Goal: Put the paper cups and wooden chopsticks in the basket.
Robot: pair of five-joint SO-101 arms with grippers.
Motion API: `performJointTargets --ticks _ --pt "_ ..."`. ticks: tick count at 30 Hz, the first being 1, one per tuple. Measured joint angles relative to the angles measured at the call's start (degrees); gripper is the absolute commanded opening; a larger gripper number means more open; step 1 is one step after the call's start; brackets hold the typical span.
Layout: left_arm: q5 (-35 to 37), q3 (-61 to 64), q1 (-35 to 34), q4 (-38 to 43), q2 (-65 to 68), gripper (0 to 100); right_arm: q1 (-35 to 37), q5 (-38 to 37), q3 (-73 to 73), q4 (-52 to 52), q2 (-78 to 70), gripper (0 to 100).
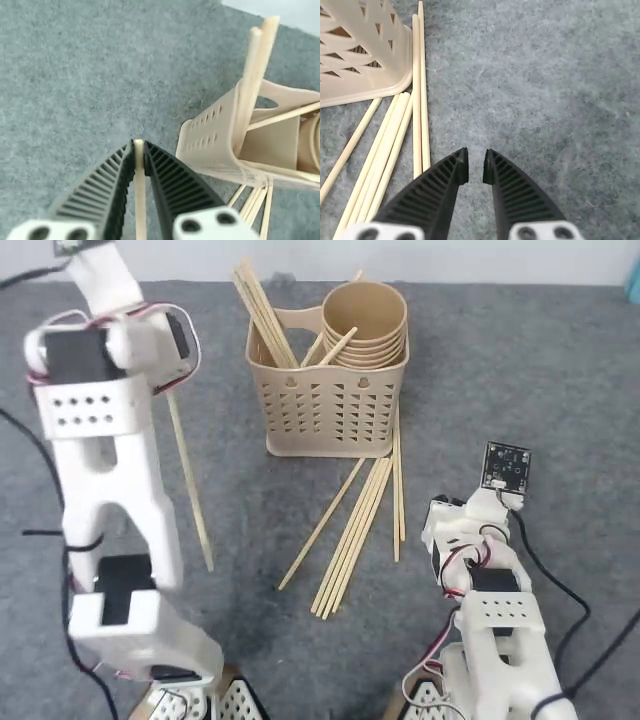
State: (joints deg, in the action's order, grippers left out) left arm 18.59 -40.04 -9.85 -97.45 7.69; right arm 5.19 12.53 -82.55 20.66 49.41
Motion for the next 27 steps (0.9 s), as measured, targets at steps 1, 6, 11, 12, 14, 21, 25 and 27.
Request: performJointTargets --ticks 1,6,11,12,14,21,25,27 --pt "0.1 0.7 0.0 0.4 -0.7 1 0.0 0.0 0.0 0.0 0.0 6.6" --pt "-2.4 3.4 0.0 0.8 -4.4 1 0.0 0.0 0.0 0.0 0.0 6.6" --pt "-6.3 9.3 0.0 2.6 -12.0 1 0.0 0.0 0.0 0.0 0.0 6.6" --pt "-6.4 11.0 0.0 4.0 -14.0 1 0.0 0.0 0.0 0.0 0.0 6.6" --pt "-6.7 14.9 0.0 7.7 -17.4 1 0.0 0.0 0.0 0.0 0.0 6.6" --pt "-6.8 30.5 0.0 25.8 -27.3 1 0.0 0.0 0.0 0.0 0.0 6.6" --pt "-6.8 36.7 0.4 37.2 -31.6 1 0.0 0.0 0.0 0.0 0.0 6.6" --pt "-6.8 37.9 1.4 41.3 -33.1 1 0.0 0.0 0.0 0.0 0.0 6.6"
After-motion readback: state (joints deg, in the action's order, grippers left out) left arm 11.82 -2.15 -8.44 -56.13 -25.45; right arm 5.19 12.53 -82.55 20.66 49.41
